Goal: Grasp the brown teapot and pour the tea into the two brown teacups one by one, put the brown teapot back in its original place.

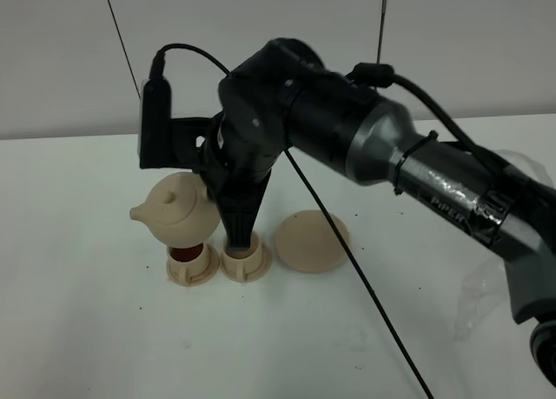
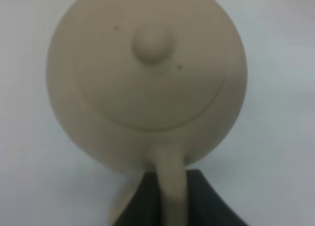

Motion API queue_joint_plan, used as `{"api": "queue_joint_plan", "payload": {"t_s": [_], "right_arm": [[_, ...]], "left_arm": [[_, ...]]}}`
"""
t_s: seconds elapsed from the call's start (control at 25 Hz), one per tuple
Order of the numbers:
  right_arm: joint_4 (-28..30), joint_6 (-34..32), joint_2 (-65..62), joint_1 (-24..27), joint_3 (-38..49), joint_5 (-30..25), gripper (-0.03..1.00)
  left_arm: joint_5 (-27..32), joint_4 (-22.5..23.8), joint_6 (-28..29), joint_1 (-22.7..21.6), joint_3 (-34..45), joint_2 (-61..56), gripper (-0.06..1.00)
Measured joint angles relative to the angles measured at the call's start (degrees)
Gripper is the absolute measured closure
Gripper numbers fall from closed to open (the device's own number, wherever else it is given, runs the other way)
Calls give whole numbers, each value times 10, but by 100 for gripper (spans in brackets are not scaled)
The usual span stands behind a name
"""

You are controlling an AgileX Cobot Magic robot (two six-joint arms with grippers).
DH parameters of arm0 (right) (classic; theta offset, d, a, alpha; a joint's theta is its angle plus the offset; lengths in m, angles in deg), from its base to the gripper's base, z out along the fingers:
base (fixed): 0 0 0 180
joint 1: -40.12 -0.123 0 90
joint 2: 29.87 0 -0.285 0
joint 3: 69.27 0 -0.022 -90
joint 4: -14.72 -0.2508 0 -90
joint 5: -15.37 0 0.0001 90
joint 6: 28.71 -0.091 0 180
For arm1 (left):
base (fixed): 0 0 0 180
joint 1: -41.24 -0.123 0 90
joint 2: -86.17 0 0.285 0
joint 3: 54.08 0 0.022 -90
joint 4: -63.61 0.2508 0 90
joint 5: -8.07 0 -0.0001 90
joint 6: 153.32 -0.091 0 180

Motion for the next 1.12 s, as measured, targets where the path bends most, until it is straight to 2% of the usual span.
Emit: {"api": "queue_joint_plan", "payload": {"t_s": [0.4, 0.8, 1.12], "right_arm": [[-113, 46, 0, 20, -1, -2, 87], [-186, 81, 1, 31, -1, 3, 87], [-196, 104, 31, 35, -2, 34, 87]], "left_arm": [[0, 0, 0, 0, 0, 0, 62], [0, 0, 0, 0, 0, 0, 62], [0, 0, 0, 0, 0, 0, 62]]}}
